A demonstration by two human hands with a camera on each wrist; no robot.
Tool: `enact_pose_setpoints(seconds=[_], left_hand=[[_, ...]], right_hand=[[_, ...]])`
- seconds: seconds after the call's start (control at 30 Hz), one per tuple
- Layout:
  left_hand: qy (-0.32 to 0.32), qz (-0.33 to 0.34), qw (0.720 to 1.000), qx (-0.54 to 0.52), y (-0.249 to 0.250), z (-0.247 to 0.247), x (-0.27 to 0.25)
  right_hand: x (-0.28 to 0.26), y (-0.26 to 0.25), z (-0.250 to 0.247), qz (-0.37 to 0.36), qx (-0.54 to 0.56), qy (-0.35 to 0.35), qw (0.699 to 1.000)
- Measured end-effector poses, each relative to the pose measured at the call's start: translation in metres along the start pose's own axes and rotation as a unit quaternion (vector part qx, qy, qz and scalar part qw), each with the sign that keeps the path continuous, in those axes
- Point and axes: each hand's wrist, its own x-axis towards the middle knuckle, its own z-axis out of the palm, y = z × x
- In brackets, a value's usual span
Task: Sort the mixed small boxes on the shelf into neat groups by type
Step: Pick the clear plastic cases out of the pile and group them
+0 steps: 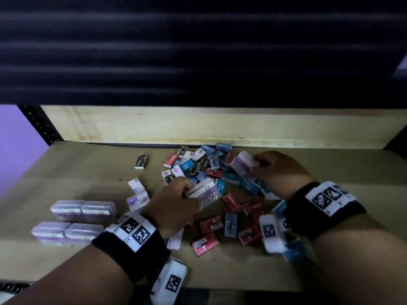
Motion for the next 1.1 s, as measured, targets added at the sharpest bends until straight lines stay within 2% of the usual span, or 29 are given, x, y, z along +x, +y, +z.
enact_pose_setpoints(seconds=[0.13, 0.3, 0.6, 0.8, 0.9, 1.1], left_hand=[[0.000, 0.013, 1.000, -0.004, 0.001, -0.009, -0.003], [-0.001, 0.034, 0.999, 0.020, -0.001, -0.031, -0.006], [0.087, 0.026, 0.986, 0.140, -0.015, -0.115, -0.017], [0.142, -0.022, 0.969, 0.203, -0.027, -0.174, -0.025], [0.132, -0.037, 0.959, 0.246, -0.029, -0.198, -0.024], [0.058, -0.063, 0.941, 0.326, -0.048, -0.241, -0.013]], right_hand=[[-0.022, -0.015, 0.013, -0.001, 0.032, 0.002, 0.999], [-0.030, -0.035, 0.022, -0.029, 0.016, -0.002, 0.999], [-0.025, -0.103, 0.058, -0.069, 0.009, -0.074, 0.995], [-0.013, -0.165, 0.093, -0.134, -0.006, -0.108, 0.985], [-0.007, -0.192, 0.105, -0.171, -0.034, -0.127, 0.977], [0.015, -0.241, 0.139, -0.214, -0.105, -0.155, 0.959]])
